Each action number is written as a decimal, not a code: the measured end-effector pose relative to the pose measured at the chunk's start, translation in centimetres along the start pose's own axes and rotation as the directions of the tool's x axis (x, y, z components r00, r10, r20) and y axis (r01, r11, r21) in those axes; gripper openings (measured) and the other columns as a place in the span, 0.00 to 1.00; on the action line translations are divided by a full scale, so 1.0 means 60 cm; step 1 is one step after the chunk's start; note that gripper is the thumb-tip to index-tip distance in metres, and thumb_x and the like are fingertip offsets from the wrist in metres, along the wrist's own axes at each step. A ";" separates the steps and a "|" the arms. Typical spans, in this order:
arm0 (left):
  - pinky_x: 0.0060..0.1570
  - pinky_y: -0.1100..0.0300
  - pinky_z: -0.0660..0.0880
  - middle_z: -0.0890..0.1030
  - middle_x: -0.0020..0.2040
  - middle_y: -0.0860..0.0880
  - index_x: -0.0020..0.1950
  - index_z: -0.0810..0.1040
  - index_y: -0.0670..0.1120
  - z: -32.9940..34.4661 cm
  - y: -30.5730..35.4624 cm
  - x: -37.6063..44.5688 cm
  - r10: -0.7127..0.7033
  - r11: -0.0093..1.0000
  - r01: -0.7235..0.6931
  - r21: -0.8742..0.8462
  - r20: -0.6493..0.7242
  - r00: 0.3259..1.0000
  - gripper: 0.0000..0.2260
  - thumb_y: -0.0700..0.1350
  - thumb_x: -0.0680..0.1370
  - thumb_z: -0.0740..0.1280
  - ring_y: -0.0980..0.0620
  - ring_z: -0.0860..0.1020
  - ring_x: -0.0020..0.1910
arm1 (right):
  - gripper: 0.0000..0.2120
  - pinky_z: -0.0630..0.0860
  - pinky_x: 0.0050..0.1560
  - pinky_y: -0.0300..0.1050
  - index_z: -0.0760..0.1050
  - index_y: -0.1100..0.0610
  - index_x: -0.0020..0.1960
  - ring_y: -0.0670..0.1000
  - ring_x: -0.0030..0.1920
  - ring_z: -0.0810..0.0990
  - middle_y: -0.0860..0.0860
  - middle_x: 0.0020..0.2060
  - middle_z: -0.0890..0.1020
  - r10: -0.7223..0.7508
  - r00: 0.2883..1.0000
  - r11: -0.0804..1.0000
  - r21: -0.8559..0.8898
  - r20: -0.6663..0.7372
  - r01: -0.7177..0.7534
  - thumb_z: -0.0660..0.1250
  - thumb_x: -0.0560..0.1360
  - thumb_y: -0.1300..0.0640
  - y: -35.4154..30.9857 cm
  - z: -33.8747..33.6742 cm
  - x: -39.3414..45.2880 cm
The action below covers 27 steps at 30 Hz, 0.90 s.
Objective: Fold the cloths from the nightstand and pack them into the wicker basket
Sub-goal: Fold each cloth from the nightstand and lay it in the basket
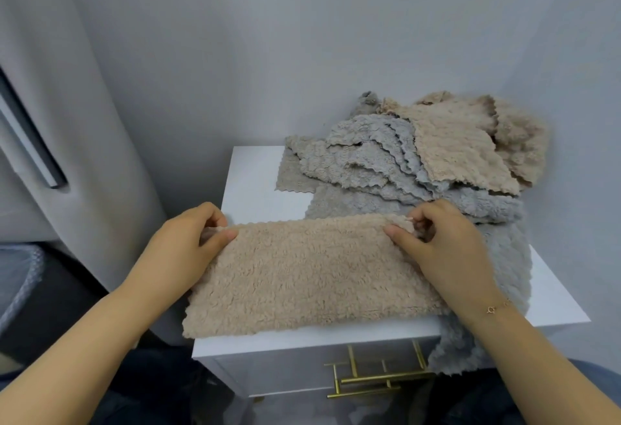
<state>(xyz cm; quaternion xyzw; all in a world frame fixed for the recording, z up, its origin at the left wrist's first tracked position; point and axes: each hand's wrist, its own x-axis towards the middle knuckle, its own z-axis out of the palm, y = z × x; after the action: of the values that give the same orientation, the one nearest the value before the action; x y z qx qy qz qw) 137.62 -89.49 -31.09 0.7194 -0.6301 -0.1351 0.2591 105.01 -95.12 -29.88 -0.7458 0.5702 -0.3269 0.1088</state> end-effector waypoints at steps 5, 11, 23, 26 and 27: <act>0.43 0.70 0.67 0.77 0.50 0.59 0.53 0.77 0.56 -0.016 0.005 -0.008 -0.005 0.998 0.009 -0.065 0.063 0.998 0.04 0.50 0.79 0.65 0.62 0.74 0.47 | 0.13 0.70 0.35 0.44 0.76 0.61 0.42 0.52 0.32 0.72 0.63 0.32 0.76 0.142 0.985 0.787 0.592 0.097 -0.172 0.76 0.69 0.53 -0.021 -0.026 -0.014; 0.41 0.67 0.72 0.78 0.44 0.57 0.42 0.79 0.55 -0.045 0.045 -0.039 0.069 0.985 -0.030 -0.169 0.230 0.971 0.03 0.51 0.75 0.70 0.60 0.76 0.39 | 0.09 0.75 0.47 0.50 0.77 0.53 0.43 0.54 0.42 0.77 0.59 0.40 0.81 0.138 0.990 0.693 0.713 0.014 -0.107 0.76 0.67 0.57 -0.051 -0.088 0.015; 0.37 0.66 0.73 0.81 0.35 0.55 0.40 0.76 0.55 -0.046 0.055 -0.112 -0.041 0.948 0.143 -0.283 0.336 0.941 0.07 0.54 0.74 0.72 0.62 0.76 0.32 | 0.05 0.69 0.37 0.31 0.82 0.56 0.44 0.39 0.33 0.75 0.46 0.36 0.82 -0.323 0.873 0.946 0.109 0.365 0.304 0.76 0.71 0.57 -0.209 -0.009 0.252; 0.34 0.69 0.66 0.79 0.36 0.55 0.38 0.72 0.55 -0.049 0.046 -0.106 -0.091 0.985 0.139 -0.107 0.364 0.927 0.10 0.56 0.76 0.69 0.62 0.74 0.33 | 0.06 0.70 0.39 0.37 0.81 0.55 0.44 0.45 0.38 0.76 0.48 0.38 0.81 -0.356 0.802 0.922 0.038 0.480 0.386 0.76 0.71 0.56 -0.234 0.074 0.286; 0.33 0.69 0.66 0.80 0.38 0.55 0.38 0.72 0.55 -0.051 0.042 -0.104 -0.107 0.986 0.146 -0.081 0.366 0.925 0.10 0.56 0.76 0.68 0.61 0.74 0.34 | 0.06 0.69 0.40 0.38 0.80 0.55 0.45 0.48 0.40 0.76 0.49 0.39 0.80 -0.360 0.780 0.908 0.000 0.511 0.419 0.75 0.71 0.55 -0.241 0.103 0.294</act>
<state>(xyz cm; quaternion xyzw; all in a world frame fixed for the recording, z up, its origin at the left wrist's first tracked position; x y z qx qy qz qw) 136.05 -82.99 -28.03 0.7068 -0.6111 -0.3142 0.1679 122.46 -107.98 -20.41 -0.9111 0.3730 -0.1051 0.1402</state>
